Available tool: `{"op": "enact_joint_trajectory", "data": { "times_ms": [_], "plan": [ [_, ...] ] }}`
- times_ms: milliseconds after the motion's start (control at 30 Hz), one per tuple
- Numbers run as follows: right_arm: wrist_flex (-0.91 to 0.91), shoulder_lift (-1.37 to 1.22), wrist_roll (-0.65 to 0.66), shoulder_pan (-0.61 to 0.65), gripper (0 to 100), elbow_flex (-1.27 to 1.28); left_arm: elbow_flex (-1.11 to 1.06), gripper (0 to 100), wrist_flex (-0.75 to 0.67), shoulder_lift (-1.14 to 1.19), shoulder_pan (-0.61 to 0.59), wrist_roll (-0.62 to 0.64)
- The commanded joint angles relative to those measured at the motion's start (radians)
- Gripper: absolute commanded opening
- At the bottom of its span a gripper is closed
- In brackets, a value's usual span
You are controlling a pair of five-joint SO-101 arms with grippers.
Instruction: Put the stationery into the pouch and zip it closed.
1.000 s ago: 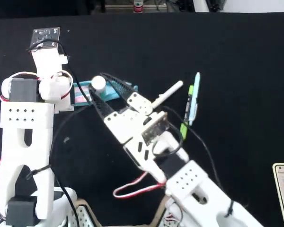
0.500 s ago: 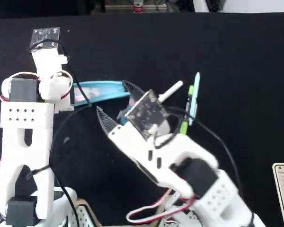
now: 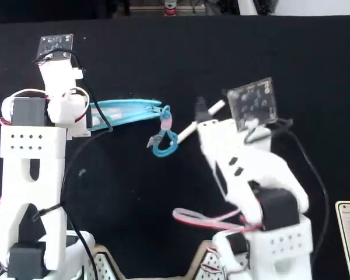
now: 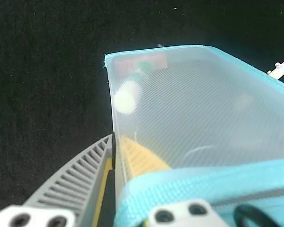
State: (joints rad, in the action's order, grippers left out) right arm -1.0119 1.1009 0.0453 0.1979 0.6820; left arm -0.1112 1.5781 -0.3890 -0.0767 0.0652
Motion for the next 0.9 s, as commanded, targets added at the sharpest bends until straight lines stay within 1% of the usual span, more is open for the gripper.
{"op": "enact_joint_trajectory", "data": {
  "times_ms": [0,67,133,267,367,500,667,867],
  "plan": [
    [0.048,0.012,-0.080,-0.181,13.1,0.148,-0.031,3,0.009,0.011,-0.016,0.006],
    [0.077,0.012,-0.100,-0.239,13.1,0.200,-0.031,3,0.009,0.011,-0.016,0.006],
    [0.081,0.012,-0.103,-0.264,13.1,0.228,-0.031,3,0.009,0.011,-0.016,0.006],
    [0.077,0.004,-0.098,-0.267,13.1,0.254,-0.031,3,0.009,0.011,-0.016,0.006],
    [0.077,-0.068,-0.104,-0.265,13.1,0.234,-0.031,3,0.009,0.011,-0.016,0.006],
    [0.077,-0.282,-0.130,-0.265,13.1,0.143,-0.031,3,0.009,0.011,-0.016,0.006],
    [0.083,-0.607,-0.288,-0.262,13.1,-0.033,-0.031,3,0.009,0.011,-0.016,0.006],
    [0.077,-0.963,-0.390,-0.204,13.2,-0.288,-0.031,3,0.009,0.011,-0.015,0.006]
  ]
}}
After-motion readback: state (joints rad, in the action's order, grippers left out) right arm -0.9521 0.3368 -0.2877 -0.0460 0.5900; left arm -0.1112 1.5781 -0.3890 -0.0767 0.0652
